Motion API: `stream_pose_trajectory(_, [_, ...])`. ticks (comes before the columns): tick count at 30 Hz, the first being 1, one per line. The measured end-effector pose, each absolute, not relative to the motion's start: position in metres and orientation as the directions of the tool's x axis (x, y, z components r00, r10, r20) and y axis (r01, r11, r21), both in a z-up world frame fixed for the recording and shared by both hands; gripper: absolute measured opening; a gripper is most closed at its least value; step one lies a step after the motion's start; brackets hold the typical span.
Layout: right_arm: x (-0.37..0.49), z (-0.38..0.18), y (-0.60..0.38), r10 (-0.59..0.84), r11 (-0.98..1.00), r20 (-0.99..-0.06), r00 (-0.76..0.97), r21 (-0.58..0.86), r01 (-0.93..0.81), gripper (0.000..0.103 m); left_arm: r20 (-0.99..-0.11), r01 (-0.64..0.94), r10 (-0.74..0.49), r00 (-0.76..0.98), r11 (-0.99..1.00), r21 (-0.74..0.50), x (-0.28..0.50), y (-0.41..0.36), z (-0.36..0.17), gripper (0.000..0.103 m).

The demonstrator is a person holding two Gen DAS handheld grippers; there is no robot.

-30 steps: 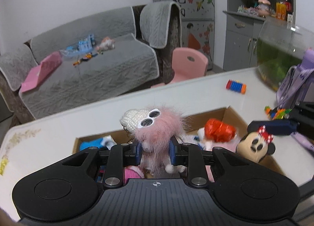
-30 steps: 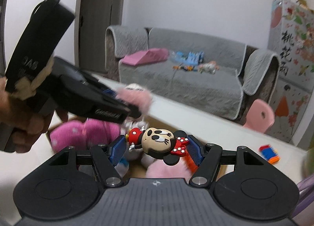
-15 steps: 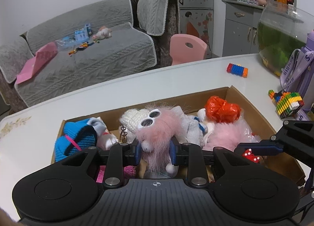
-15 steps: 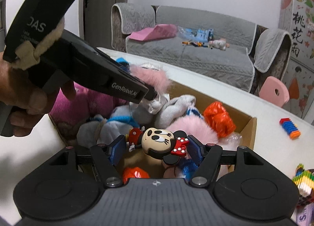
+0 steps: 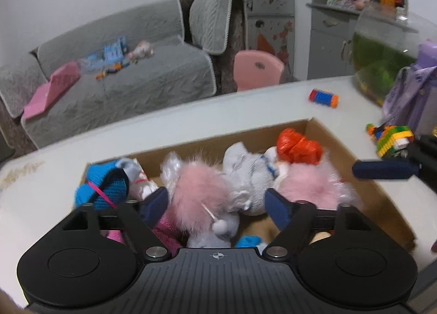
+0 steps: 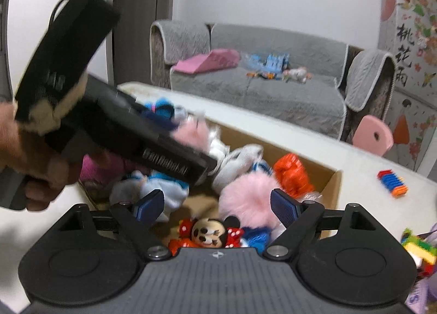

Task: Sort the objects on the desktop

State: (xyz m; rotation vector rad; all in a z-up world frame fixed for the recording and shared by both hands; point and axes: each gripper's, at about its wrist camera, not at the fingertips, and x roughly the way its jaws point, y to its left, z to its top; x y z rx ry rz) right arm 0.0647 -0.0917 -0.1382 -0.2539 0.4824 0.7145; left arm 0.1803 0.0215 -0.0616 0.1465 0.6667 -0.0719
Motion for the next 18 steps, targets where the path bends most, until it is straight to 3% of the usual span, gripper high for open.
stream_pose_trajectory(2, [0.057, -0.128, -0.1, 0.569, 0.739, -0.473, 0.672, -0.063, -0.671, 0.086, -0.592, 0.117, -0.022, 0.806, 0.985, 0.123, 0.167, 0.019, -0.05, 0.092])
stream_pose_trajectory(4, [0.048, -0.117, -0.111, 0.576, 0.746, -0.44, 0.689, -0.061, -0.663, 0.087, -0.556, 0.113, -0.02, 0.831, 0.985, 0.133, 0.15, 0.016, -0.037, 0.103])
stream_pose_trajectory(10, [0.009, -0.109, -0.142, 0.6, 0.77, -0.351, 0.719, 0.009, -0.638, 0.095, -0.487, 0.088, -0.023, 0.873, 0.99, 0.112, 0.087, 0.012, -0.009, 0.103])
stream_pose_trajectory(18, [-0.031, -0.137, -0.168, 0.631, 0.771, -0.288, 0.72, 0.13, -0.624, 0.1, -0.52, 0.023, 0.017, 0.854, 0.997, 0.07, 0.03, 0.02, -0.014, 0.103])
